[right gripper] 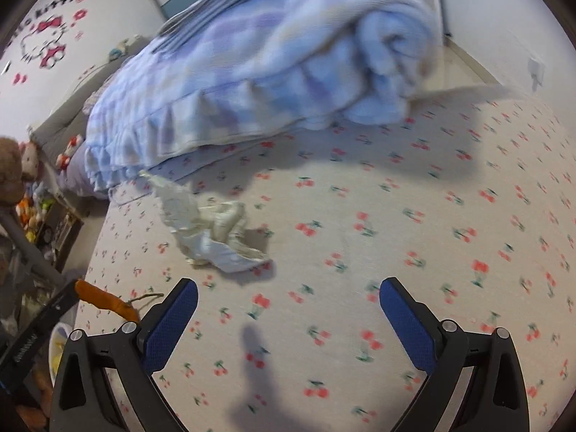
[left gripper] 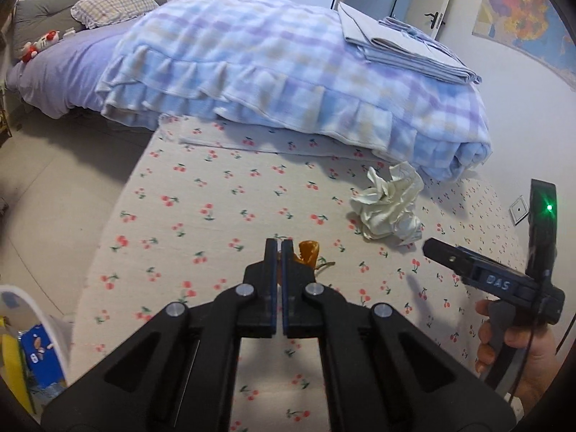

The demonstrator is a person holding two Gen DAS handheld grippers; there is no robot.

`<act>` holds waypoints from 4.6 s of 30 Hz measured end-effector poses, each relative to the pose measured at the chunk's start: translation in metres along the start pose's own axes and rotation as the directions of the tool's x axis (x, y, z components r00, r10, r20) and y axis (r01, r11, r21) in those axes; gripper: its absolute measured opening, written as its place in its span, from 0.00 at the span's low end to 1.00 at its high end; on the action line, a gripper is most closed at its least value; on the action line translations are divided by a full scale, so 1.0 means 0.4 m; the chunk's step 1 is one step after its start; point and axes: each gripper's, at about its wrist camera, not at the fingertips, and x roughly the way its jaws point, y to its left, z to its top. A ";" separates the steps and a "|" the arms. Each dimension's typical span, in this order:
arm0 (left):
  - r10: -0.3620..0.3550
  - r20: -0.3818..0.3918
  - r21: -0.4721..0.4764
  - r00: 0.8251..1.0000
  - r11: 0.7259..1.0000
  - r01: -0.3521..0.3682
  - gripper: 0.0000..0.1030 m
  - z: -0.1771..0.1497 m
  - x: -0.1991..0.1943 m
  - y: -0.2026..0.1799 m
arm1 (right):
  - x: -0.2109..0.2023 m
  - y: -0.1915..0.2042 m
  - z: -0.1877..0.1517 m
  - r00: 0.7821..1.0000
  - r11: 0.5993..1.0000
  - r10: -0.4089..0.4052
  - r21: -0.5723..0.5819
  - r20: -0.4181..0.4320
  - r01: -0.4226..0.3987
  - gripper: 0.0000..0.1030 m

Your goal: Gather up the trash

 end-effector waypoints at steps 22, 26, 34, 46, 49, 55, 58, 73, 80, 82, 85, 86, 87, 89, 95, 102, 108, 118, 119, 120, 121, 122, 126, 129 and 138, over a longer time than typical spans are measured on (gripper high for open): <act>-0.023 0.047 -0.019 0.999 1.000 0.024 0.02 -0.020 -0.202 0.063 | -0.104 0.094 -0.026 0.997 0.992 0.075 -0.101 0.007 -0.074 0.19; -0.027 0.062 -0.025 0.998 0.999 0.028 0.02 -0.036 -0.256 0.071 | -0.170 0.120 -0.053 0.995 0.988 0.095 -0.122 -0.001 -0.094 0.19; -0.006 0.101 -0.031 0.995 0.999 0.009 0.02 -0.075 -0.364 0.118 | -0.278 0.202 -0.124 0.990 0.968 0.140 -0.205 -0.030 -0.143 0.19; 0.097 0.101 -0.119 0.990 0.989 -0.085 0.02 -0.138 -0.452 0.309 | -0.304 0.355 -0.193 0.968 0.923 0.235 -0.291 -0.091 -0.251 0.19; 0.125 0.097 -0.150 0.987 0.983 -0.110 0.02 -0.152 -0.468 0.361 | -0.287 0.412 -0.212 0.962 0.910 0.247 -0.314 -0.115 -0.271 0.19; 0.163 0.073 -0.195 0.984 0.970 -0.146 0.02 -0.176 -0.479 0.446 | -0.252 0.519 -0.244 0.950 0.884 0.272 -0.350 -0.156 -0.311 0.19; 0.180 0.068 -0.230 0.981 0.960 -0.160 0.02 -0.180 -0.475 0.487 | -0.231 0.578 -0.261 0.942 0.868 0.286 -0.368 -0.177 -0.332 0.19; 0.200 0.065 -0.355 0.978 0.920 -0.164 0.02 -0.182 -0.437 0.622 | -0.129 0.780 -0.350 0.915 0.817 0.306 -0.420 -0.263 -0.394 0.19; 0.181 0.013 -0.425 0.983 0.891 -0.158 0.57 -0.191 -0.441 0.658 | -0.097 0.824 -0.370 0.909 0.808 0.303 -0.429 -0.285 -0.403 0.19; 0.193 -0.007 -0.430 0.981 0.885 -0.177 0.62 -0.192 -0.445 0.663 | -0.091 0.831 -0.374 0.907 0.807 0.304 -0.428 -0.290 -0.407 0.19; 0.222 -0.044 -0.419 0.974 0.881 -0.220 0.68 -0.197 -0.453 0.666 | -0.082 0.846 -0.385 0.904 0.804 0.303 -0.429 -0.301 -0.412 0.19; 0.239 -0.058 -0.413 0.969 0.878 -0.241 0.70 -0.200 -0.458 0.666 | -0.079 0.847 -0.387 0.903 0.803 0.303 -0.429 -0.304 -0.414 0.19; 0.250 -0.065 -0.410 0.966 0.876 -0.254 0.74 -0.201 -0.462 0.668 | -0.076 0.850 -0.390 0.902 0.802 0.304 -0.429 -0.307 -0.416 0.19; 0.266 -0.079 -0.405 0.961 0.872 -0.275 0.79 -0.203 -0.468 0.670 | -0.069 0.858 -0.396 0.898 0.799 0.306 -0.428 -0.316 -0.423 0.22; 0.322 -0.132 -0.381 0.938 0.857 -0.348 0.87 -0.217 -0.482 0.672 | -0.065 0.844 -0.385 0.901 0.827 0.315 -0.380 -0.299 -0.415 0.69; 0.337 -0.125 -0.360 0.933 0.861 -0.359 0.98 -0.222 -0.518 0.619 | -0.156 0.782 -0.352 0.917 0.850 0.313 -0.358 -0.246 -0.386 0.70; 0.350 -0.096 -0.297 0.932 0.883 -0.362 0.99 -0.238 -0.557 0.523 | -0.267 0.675 -0.346 0.949 0.890 0.258 -0.339 -0.181 -0.306 0.73; 0.396 -0.044 -0.171 0.917 0.902 -0.397 0.99 -0.344 -0.591 0.310 | -0.458 0.488 -0.421 0.998 0.946 0.057 -0.322 0.041 -0.041 0.85; 0.402 -0.039 -0.163 0.915 0.901 -0.403 0.99 -0.357 -0.592 0.293 | -0.470 0.469 -0.439 0.998 0.949 0.027 -0.314 0.063 -0.006 0.86; 0.407 -0.034 -0.160 0.913 0.900 -0.407 0.99 -0.364 -0.593 0.283 | -0.478 0.458 -0.451 0.997 0.951 0.010 -0.310 0.075 0.013 0.86; 0.412 -0.027 -0.150 0.911 0.899 -0.411 0.99 -0.375 -0.593 0.266 | -0.486 0.442 -0.469 0.996 0.952 -0.013 -0.303 0.090 0.040 0.86; 0.415 -0.024 -0.142 0.909 0.899 -0.414 0.99 -0.383 -0.592 0.251 | -0.493 0.429 -0.484 0.994 0.954 -0.029 -0.293 0.105 0.059 0.87; 0.423 -0.003 -0.140 0.906 0.897 -0.420 0.99 -0.413 -0.585 0.209 | -0.510 0.387 -0.537 0.986 0.960 -0.071 -0.259 0.152 0.109 0.87; 0.435 0.006 -0.143 0.901 0.892 -0.430 0.99 -0.434 -0.573 0.188 | -0.506 0.377 -0.560 0.982 0.960 -0.085 -0.250 0.169 0.126 0.87; 0.446 0.001 -0.152 0.895 0.885 -0.441 0.99 -0.466 -0.557 0.170 | -0.480 0.372 -0.584 0.980 0.965 -0.101 -0.223 0.172 0.139 0.87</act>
